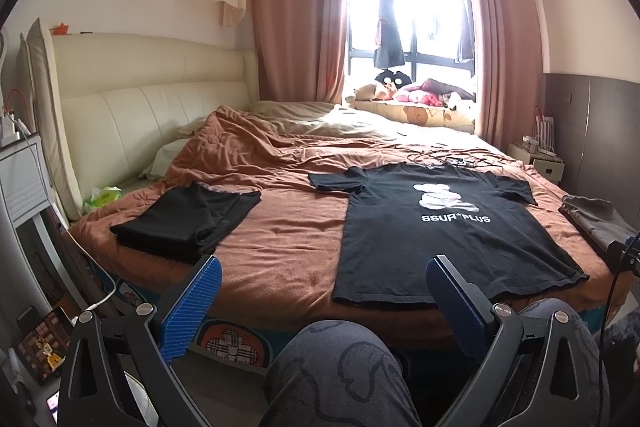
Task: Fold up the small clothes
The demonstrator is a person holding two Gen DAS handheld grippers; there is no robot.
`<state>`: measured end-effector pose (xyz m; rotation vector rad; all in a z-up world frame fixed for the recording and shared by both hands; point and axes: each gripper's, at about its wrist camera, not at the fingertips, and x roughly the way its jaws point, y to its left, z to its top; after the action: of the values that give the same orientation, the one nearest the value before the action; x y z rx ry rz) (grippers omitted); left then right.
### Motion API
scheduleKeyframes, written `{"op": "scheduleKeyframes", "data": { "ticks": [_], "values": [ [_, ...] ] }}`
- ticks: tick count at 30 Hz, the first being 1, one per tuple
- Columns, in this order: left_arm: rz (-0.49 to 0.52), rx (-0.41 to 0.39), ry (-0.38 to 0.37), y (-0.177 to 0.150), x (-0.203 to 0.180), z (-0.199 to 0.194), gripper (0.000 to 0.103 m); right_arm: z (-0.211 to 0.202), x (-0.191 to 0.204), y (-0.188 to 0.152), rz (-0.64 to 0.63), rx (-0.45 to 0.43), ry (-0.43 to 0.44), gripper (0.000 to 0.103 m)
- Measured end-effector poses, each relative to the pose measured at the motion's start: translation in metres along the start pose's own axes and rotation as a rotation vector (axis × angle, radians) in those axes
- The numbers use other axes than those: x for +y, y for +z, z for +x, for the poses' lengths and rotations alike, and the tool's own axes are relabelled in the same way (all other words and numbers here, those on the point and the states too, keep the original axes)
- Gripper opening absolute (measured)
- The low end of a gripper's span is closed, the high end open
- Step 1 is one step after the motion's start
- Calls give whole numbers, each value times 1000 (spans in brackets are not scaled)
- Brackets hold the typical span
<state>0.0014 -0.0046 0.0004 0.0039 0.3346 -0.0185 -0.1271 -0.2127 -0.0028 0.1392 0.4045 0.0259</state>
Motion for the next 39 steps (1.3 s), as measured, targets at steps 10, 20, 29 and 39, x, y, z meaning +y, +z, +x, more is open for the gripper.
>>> {"op": "scheduleKeyframes", "data": {
  "ticks": [10,20,29,39],
  "values": [
    [-38,10,-10,-4,6,-1,103,-2,3,1,3,5,-11,103],
    [-86,11,-27,-1,20,9,103,11,4,6,-20,9,25,103],
    [-68,-17,-35,9,17,24,103,40,4,18,-27,15,29,103],
    [-81,49,11,19,18,77,103,96,-6,44,16,61,26,103]
  ]
}}
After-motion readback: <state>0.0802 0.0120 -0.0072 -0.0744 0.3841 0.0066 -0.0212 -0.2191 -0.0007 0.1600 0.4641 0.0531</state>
